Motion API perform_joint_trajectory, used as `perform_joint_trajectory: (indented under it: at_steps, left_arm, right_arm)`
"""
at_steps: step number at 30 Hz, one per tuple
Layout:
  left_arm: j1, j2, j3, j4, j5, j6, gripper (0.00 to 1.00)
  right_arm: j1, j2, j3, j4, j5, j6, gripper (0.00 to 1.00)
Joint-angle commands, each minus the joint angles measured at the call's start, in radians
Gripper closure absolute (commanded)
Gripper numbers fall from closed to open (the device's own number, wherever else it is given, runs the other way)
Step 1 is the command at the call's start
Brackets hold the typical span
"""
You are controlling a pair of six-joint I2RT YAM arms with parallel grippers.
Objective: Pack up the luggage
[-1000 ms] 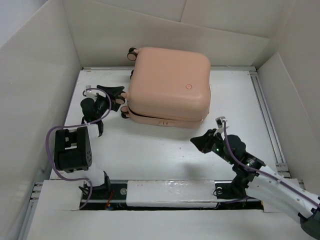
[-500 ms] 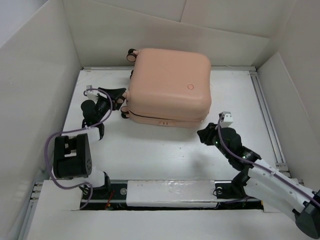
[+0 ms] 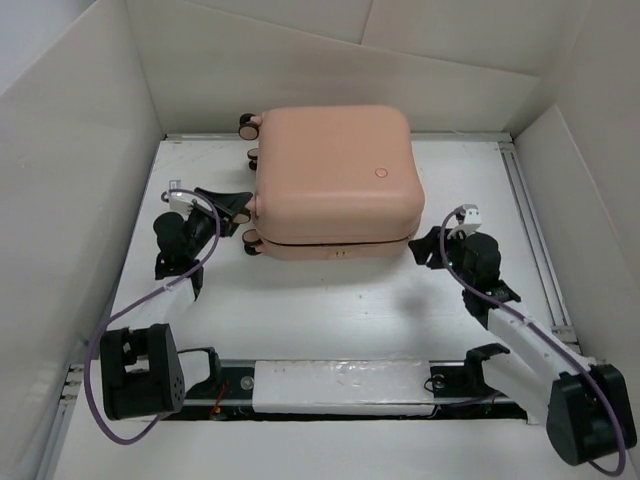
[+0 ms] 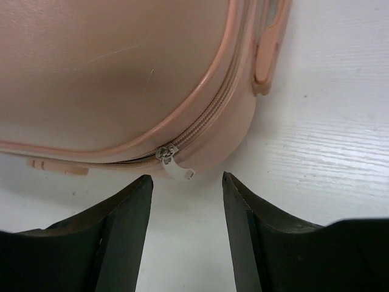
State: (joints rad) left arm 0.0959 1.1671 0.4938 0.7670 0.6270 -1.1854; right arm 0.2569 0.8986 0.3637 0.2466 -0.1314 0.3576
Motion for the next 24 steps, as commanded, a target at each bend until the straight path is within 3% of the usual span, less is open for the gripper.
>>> perform_joint_trajectory:
  at_steps: [1,3,7,10,14,19,22,24]
  left_arm:
    - [0.007,-0.058,-0.055,0.103,0.025,0.046,1.0]
    - [0.007,-0.072,-0.078,0.103,0.025,0.036,1.0]
    - [0.007,-0.096,-0.097,0.08,0.025,0.059,1.0]
    - [0.016,-0.106,-0.106,0.069,0.036,0.072,1.0]
    - [0.016,-0.106,-0.106,0.069,0.036,0.072,1.0]
    - [0.025,-0.106,-0.106,0.078,0.036,0.072,1.0]
    - [0.025,-0.115,-0.106,0.078,0.036,0.072,1.0]
    - [0.016,-0.135,-0.118,0.078,0.036,0.072,1.0]
  right_arm:
    - [-0.063,0.08,0.015,0.178,-0.267,-0.085,0.44]
    - [-0.073,0.124,0.015,0.253,-0.359,-0.085,0.43]
    - [-0.084,0.177,0.015,0.295,-0.387,-0.085,0.42]
    - [-0.093,0.212,0.024,0.304,-0.352,-0.085,0.43]
    - [-0.102,0.235,0.043,0.304,-0.307,-0.094,0.54]
    - [-0.102,0.255,0.043,0.315,-0.241,-0.094,0.54]
    - [-0.102,0.266,0.043,0.324,-0.218,-0.075,0.71]
    - [-0.102,0.266,0.034,0.352,-0.208,-0.063,0.91]
